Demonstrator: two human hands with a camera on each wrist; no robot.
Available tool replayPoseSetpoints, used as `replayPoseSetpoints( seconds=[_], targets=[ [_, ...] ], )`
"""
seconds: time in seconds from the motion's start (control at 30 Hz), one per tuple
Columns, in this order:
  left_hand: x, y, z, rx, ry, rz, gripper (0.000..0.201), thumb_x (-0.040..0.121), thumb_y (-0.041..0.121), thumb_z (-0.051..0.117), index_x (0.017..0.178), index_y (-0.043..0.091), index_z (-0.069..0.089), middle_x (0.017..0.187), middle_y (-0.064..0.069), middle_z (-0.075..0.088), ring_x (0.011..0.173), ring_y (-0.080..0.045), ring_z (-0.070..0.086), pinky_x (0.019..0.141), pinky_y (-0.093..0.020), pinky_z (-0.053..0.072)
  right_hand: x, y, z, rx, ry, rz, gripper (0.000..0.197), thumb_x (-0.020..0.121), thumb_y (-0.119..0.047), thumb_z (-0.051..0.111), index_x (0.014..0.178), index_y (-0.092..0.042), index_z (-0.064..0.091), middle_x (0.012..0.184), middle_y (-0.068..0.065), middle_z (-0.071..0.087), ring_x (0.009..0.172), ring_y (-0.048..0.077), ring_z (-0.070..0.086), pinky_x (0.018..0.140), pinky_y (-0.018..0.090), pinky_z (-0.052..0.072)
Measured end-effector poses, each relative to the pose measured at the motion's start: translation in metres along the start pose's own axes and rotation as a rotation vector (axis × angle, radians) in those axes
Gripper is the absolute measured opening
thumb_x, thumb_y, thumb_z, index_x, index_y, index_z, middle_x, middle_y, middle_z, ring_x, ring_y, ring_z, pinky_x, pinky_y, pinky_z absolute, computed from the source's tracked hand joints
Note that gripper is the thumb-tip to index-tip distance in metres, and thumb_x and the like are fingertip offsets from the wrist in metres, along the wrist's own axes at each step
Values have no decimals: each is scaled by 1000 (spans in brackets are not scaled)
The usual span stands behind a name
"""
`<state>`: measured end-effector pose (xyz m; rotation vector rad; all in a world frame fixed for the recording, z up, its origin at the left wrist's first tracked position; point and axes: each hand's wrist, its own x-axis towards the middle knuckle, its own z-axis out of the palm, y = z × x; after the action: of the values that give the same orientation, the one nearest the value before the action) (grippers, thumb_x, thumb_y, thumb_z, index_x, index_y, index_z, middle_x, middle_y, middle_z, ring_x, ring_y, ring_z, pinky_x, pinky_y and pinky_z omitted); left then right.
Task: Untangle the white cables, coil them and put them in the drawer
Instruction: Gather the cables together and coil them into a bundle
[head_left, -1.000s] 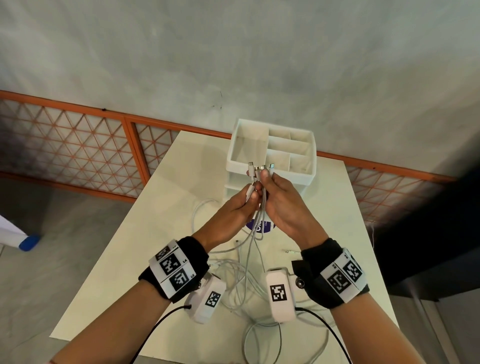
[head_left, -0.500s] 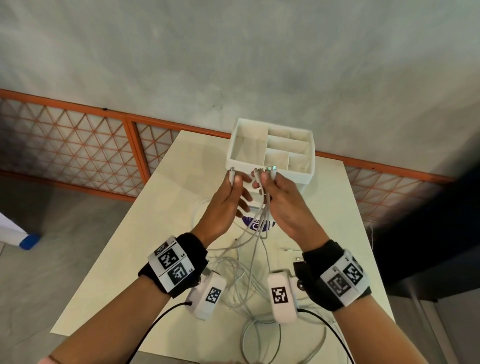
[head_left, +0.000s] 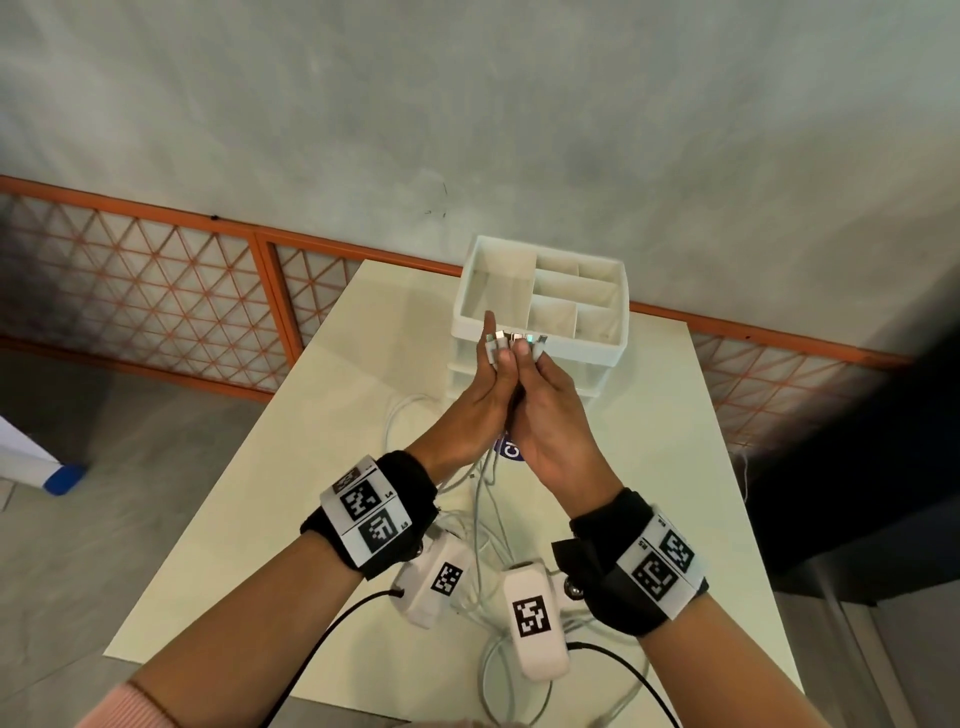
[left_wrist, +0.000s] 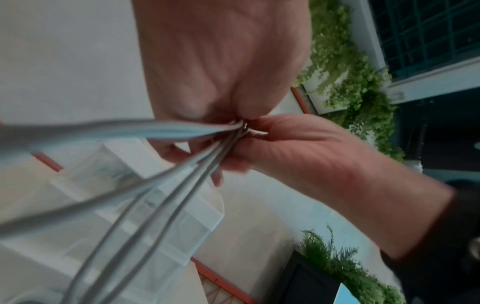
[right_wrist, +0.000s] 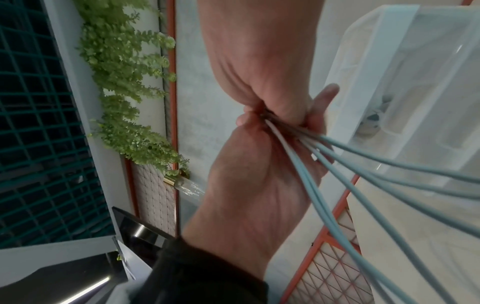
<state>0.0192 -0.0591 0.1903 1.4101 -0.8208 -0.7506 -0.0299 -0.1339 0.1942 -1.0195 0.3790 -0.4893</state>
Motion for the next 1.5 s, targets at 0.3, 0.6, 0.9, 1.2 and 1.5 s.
replayPoseSetpoints(
  seconds=[0.3,0.6,0.9,1.2,1.5],
  targets=[
    [-4,-1,-13,137,-29,-83,31,98,49,27,113,32,48,74,-9,38,52,-8,34,52,-23,40,9,-13,-20,-736,-190,58,65,93,-63,24,121,-11,51,116,11,60,105,19,63,90,32,49],
    [-5,15,-22,-131,244,129,46,95,43,43,55,21,35,47,11,27,39,-8,30,43,-17,33,-1,15,-15,-296,-592,178,97,63,-73,63,136,-13,36,118,-1,59,109,11,60,100,26,44],
    [-20,43,-65,-42,284,281,42,98,40,33,62,19,27,60,-5,12,40,-10,16,38,-16,18,20,46,-61,-1103,-508,199,28,80,-32,73,67,-10,64,50,-2,58,45,9,52,50,16,40],
    [-39,9,-78,546,180,120,34,70,38,80,67,23,49,50,10,31,44,-6,28,44,-15,25,19,8,-84,-1121,-246,31,27,77,-28,77,52,-25,66,45,-9,48,40,2,39,42,17,34],
    [-22,-25,-63,472,134,40,41,84,21,70,50,26,47,40,8,51,38,-6,43,46,-20,34,3,-26,-49,-1105,-335,-118,27,75,-26,78,72,-3,65,51,-3,49,40,2,41,42,11,31]
  ],
)
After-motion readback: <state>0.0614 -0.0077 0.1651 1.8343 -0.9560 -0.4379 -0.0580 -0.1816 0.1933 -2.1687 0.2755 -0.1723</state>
